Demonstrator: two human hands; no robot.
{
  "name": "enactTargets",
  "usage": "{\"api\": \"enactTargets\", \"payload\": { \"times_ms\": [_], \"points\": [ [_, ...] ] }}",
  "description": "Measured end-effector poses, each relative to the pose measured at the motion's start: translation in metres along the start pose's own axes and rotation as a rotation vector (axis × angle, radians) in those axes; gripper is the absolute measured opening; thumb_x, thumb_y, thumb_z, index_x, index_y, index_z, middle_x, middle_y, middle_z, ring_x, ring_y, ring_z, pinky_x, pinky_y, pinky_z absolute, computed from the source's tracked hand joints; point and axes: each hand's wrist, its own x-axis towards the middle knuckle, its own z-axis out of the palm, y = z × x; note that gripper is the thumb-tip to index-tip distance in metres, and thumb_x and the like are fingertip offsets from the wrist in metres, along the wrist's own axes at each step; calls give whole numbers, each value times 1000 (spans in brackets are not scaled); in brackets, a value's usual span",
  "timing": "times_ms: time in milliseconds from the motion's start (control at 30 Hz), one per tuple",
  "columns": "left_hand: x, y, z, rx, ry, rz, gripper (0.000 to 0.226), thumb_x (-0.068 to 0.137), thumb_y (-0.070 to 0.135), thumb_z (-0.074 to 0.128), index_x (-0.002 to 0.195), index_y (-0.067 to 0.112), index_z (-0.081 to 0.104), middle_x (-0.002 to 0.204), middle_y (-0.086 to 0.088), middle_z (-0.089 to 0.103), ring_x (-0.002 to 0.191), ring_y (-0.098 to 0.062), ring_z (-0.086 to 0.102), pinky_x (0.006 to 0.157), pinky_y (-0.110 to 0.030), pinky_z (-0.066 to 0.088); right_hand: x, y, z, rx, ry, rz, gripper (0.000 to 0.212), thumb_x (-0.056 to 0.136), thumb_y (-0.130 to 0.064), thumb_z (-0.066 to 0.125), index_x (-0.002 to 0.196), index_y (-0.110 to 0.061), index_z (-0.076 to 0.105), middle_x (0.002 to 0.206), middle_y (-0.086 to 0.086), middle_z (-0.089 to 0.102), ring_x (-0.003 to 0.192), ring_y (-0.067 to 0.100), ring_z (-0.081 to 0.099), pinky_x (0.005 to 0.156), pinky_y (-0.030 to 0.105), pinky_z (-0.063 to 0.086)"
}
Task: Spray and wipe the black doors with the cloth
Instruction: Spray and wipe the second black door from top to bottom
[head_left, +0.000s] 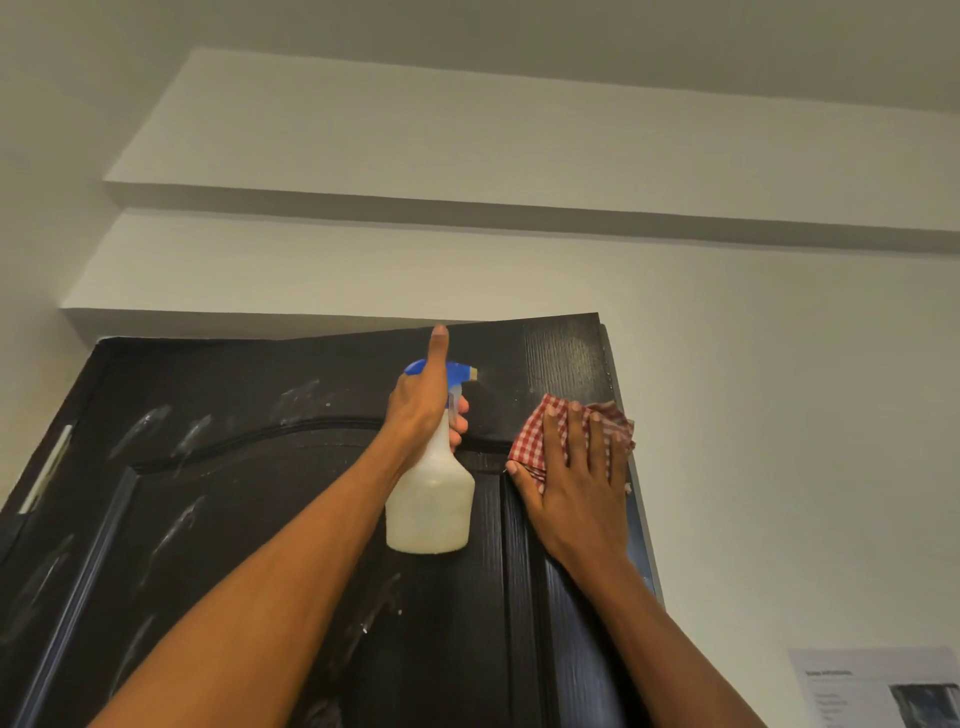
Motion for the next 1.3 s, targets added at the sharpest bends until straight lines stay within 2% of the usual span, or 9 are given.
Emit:
{"api": "enactTargets", "payload": {
  "times_ms": [200,433,533,633,833,933,1100,1167,1300],
  "points": [
    [17,12,-2,79,34,133,90,84,83,35,101,1,68,72,-13,68,49,-17,63,44,-26,51,1,0,3,-17,-6,18,89,96,-80,13,164,-23,4,170,9,-3,157,34,-4,122,45,-19],
    [22,21,-1,129,46,95,88,83,86,32,93,4,65,70,-11,67,46,-17,61,43,-25,49,5,1,9,-4,22,4,87,97,-78,18,164,-23,7,169,10,2,156,36,3,122,47,-13],
    [26,13,-6,136,44,105,86,87,81,34,103,3,69,76,-14,69,51,-19,65,43,-25,50,12,-6,7,-10,20,39,87,95,-78,11,164,-24,1,170,10,-5,156,35,-6,119,48,-25],
    [23,3,-10,195,124,84,80,89,80,34,92,6,66,71,-12,68,48,-19,63,43,-27,49,24,-20,4,-8,2,108,88,94,-77,5,163,-23,-7,170,11,-12,156,37,-11,106,48,-41],
    [22,-12,-41,222,163,96,80,92,76,34,99,3,66,77,-15,68,55,-21,64,45,-27,50,67,-55,10,22,-12,203,82,102,-69,18,163,-19,-5,169,18,-8,155,42,-10,104,56,-39],
    [18,-17,-50,248,142,116,77,90,76,36,103,6,66,81,-15,70,58,-22,66,45,-27,50,94,-81,11,81,-51,28,78,103,-65,24,164,-22,1,170,15,-8,156,37,-8,110,52,-30],
    [11,-15,-58,316,193,159,75,88,78,35,110,11,60,88,-17,70,58,-23,65,44,-28,50,104,-86,16,-148,-244,-618,68,101,-69,20,161,-40,7,171,3,-5,157,29,-4,123,60,-9],
    [9,-15,-59,274,164,169,76,88,78,37,103,9,67,83,-16,71,57,-22,66,45,-28,50,111,-62,14,-154,-182,-548,67,102,-68,16,161,-38,5,171,0,-4,157,27,-3,124,60,-6],
    [6,-14,-59,235,146,157,72,90,75,37,99,11,66,82,-15,70,59,-22,66,45,-26,51,139,-8,5,-6,17,29,71,104,-62,17,164,-24,8,170,14,5,157,35,3,124,60,2]
  ]
}}
